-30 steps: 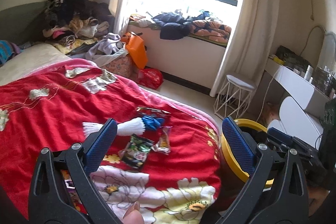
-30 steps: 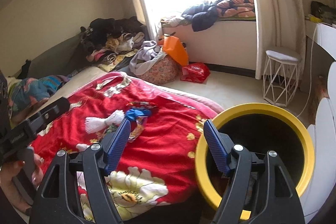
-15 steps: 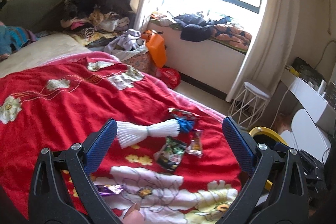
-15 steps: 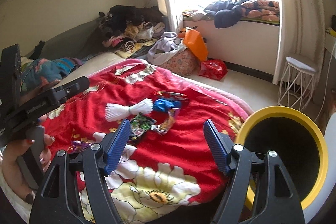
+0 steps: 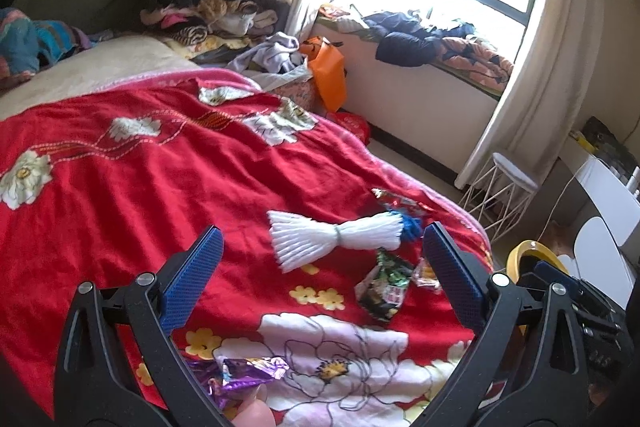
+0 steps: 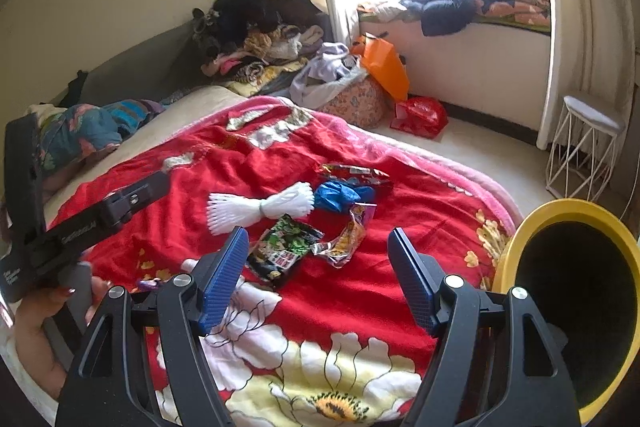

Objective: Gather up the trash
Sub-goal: 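Grasp the white foam glove bundle with the left tool while the right tool grasps the snack wrapper, then carry the glove bundle and snack wrapper over the yellow-rimmed bin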

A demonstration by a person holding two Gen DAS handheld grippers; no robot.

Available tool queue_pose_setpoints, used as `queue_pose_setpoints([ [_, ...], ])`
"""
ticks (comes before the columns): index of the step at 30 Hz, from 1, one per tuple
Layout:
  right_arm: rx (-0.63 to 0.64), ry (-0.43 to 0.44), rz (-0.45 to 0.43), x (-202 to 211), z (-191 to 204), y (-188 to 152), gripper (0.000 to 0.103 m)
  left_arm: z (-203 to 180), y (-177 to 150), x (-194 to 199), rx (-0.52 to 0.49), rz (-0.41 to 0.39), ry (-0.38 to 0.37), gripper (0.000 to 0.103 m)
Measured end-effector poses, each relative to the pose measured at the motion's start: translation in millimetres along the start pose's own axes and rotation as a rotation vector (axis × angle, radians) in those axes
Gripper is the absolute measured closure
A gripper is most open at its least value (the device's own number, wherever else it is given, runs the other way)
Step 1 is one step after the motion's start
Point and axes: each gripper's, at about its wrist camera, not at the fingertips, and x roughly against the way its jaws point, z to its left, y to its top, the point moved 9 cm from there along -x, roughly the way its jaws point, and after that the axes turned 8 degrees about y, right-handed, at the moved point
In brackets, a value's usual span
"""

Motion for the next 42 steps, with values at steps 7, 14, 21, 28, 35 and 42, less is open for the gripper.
queue_pose_setpoints([
  [7, -0.056, -0.026, 0.055, -33, -22, -6, 0.034, 5, -7, -29, 0.016, 0.065, -0.022, 0.011],
  [14, -0.095, -0.052, 0.121, -70, -37, -17, 0.042, 8, -13, -60, 0.046, 0.135, -0.039, 0.016],
  [21, -0.21, -0.004, 0.18, -100, -48, -29, 0.054, 18, -20, -92, 0.127, 0.215, -0.041, 0.03],
  [28, -0.271, 0.042, 0.237, -112, -51, -47, 0.091, 17, -31, -107, 0.175, 0.275, -0.055, 0.059],
  [35, -0.235, 0.057, 0.189, -87, -44, -53, 0.095, 5, -35, -98, 0.138, 0.248, -0.095, 0.093],
  [42, -0.199, 0.07, 0.164, -63, -37, -48, 0.095, -7, -36, -70, 0.096, 0.193, -0.103, 0.097],
])
